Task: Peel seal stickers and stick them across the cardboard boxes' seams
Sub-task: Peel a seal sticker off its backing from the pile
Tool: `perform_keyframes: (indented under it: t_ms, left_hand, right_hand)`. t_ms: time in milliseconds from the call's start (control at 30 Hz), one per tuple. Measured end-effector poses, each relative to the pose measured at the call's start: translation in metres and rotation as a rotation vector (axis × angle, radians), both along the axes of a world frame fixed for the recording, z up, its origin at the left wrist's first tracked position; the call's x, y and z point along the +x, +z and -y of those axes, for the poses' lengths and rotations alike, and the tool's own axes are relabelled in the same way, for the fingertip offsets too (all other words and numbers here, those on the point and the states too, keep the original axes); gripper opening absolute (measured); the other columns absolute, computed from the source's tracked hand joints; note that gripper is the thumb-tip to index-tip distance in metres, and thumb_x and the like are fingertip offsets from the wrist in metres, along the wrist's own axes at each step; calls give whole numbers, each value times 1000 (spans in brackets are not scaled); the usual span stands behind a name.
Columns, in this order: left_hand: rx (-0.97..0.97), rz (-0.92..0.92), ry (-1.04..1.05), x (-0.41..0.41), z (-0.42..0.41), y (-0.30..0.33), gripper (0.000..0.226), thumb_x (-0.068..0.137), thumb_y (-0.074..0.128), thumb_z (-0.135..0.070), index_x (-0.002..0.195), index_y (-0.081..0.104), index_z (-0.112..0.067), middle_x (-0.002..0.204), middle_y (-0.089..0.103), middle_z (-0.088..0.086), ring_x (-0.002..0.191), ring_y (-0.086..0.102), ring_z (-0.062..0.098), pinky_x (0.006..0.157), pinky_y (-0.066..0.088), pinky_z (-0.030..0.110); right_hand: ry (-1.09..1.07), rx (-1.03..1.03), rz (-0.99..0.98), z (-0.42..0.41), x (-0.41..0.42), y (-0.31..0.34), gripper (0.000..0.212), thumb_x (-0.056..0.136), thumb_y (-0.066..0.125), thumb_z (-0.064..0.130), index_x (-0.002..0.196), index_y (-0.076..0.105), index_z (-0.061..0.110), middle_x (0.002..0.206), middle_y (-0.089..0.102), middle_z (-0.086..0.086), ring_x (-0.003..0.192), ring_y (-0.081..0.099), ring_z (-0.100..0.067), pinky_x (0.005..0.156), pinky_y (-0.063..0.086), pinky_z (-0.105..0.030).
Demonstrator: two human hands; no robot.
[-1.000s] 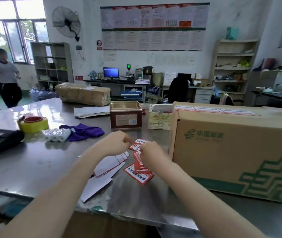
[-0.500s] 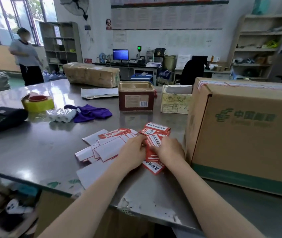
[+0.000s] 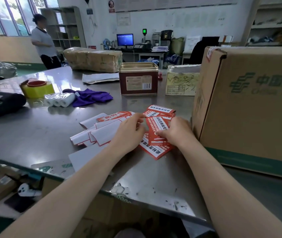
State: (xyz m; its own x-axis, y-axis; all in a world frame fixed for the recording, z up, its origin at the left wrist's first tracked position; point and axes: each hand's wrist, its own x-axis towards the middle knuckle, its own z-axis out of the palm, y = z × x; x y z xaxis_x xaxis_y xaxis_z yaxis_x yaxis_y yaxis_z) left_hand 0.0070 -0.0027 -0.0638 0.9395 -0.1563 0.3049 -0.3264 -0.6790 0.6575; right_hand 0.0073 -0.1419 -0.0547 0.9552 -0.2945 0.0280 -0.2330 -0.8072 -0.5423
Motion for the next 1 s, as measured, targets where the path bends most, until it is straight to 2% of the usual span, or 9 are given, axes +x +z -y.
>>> perform_keyframes:
  t_ms: [200,367,467,600,700,767,900,933,1000]
  left_hand:
    - [-92,-11,31,-2,0,4,38,97,44,-24,135,40,-21,134,53,3,112,56,15,83,46,23]
    - [-78,-37,17,-4,1,4,38,97,45,-23,135,41,-20,128,59,1,101,57,10,77,43,17]
    - [-66,-45,7,-4,2,5,34,97,44,-22,132,44,-19,124,61,1,91,56,6,65,41,10]
    - [-22,-40,19,-3,2,5,33,98,42,-22,131,46,-18,123,61,0,87,56,4,59,38,8]
    - [5,-27,13,-3,2,3,32,97,41,-16,129,48,-17,122,62,2,94,59,9,66,43,11]
    - [8,-19,7,-1,1,2,32,96,41,-13,127,50,-17,121,63,3,99,61,12,73,45,16]
    - [2,-16,-1,1,0,1,32,95,41,-13,125,51,-17,120,63,4,105,61,17,87,52,32]
    - [-2,-11,-1,1,0,0,32,95,42,-14,125,51,-18,119,63,3,105,61,17,88,52,33]
    - [-15,0,10,0,0,0,32,96,42,-17,127,49,-19,122,61,1,100,60,12,78,50,23]
  right_hand:
    - [39,75,24,-6,-8,5,41,86,67,28,120,51,12,116,60,-9,103,61,-25,87,54,-38]
    - [-9,-11,47,-9,-20,6,59,85,66,36,132,41,11,127,50,-12,115,52,-27,91,47,-35]
    - [18,-14,4,-7,-21,9,52,85,66,35,126,47,9,122,58,-12,108,60,-26,85,49,-32]
    - [13,7,8,-7,-23,10,45,88,63,32,124,50,8,122,58,-12,107,60,-24,82,48,-30]
    - [-1,-26,12,-10,-27,9,58,88,60,43,131,46,7,131,43,-14,119,46,-26,93,42,-33]
    - [5,-65,-12,-12,-26,9,62,86,61,47,132,45,8,131,43,-15,122,42,-29,95,41,-35]
    - [15,-54,-14,-11,-23,12,57,83,66,42,125,48,7,123,57,-13,111,56,-27,85,46,-33]
    - [18,-22,0,-10,-22,12,54,84,67,39,124,49,7,121,59,-12,109,58,-26,83,47,-32]
    - [30,84,53,-8,-22,9,44,87,66,31,122,53,8,117,62,-10,103,63,-24,75,49,-29]
